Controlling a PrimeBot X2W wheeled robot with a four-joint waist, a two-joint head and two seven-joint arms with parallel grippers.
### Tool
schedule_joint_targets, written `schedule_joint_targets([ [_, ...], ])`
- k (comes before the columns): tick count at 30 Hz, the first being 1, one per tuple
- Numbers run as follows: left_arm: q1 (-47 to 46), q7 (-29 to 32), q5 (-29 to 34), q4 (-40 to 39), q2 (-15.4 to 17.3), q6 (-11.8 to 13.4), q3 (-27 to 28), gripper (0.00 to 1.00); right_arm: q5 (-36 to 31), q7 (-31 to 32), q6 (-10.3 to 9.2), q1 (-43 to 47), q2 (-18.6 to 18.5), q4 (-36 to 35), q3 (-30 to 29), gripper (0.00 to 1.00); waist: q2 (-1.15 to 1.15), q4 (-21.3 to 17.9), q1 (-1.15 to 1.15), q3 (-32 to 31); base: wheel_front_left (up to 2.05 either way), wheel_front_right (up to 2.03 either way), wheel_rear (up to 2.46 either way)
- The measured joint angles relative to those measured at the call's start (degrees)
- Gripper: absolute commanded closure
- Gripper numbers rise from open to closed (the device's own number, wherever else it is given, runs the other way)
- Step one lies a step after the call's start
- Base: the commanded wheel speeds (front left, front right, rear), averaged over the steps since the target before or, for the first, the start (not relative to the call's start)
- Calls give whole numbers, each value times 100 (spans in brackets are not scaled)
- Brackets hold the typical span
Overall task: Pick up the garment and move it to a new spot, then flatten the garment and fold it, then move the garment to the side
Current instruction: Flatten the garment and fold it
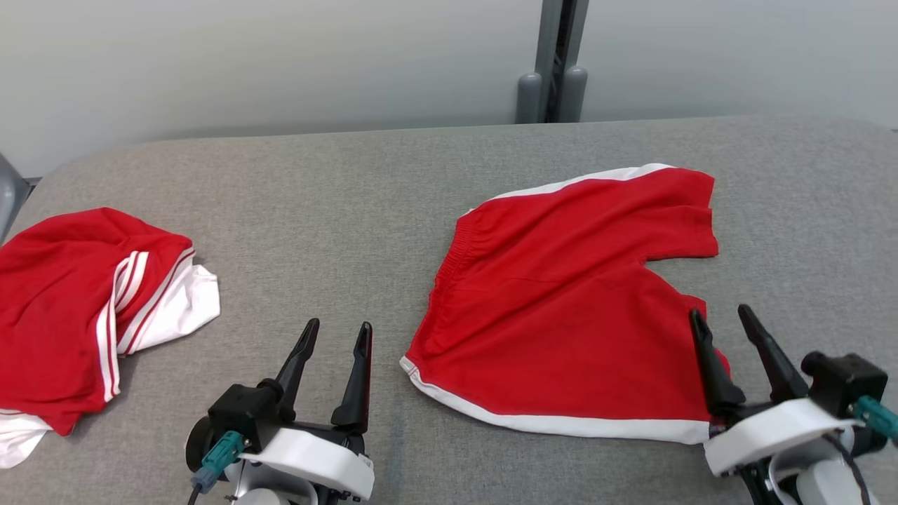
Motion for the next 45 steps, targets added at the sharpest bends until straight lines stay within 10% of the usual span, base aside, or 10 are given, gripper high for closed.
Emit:
schedule_joint_targets([
  [42, -805, 0, -1405, 2312, -2, 216, -644, 0, -488, 0, 0, 169, 240, -296, -172, 0, 0, -886, 0, 475, 0, 0, 0],
  [43, -838, 0, -1417, 2345, -2, 216, -654, 10, -492, 0, 0, 167, 243, -296, -182, 0, 0, -896, 0, 485, 0, 0, 0],
  [45, -878, 0, -1472, 2372, -3, 205, -671, 100, -492, 1, 0, 169, 246, -266, -210, 0, 0, -910, 0, 499, 0, 0, 0],
])
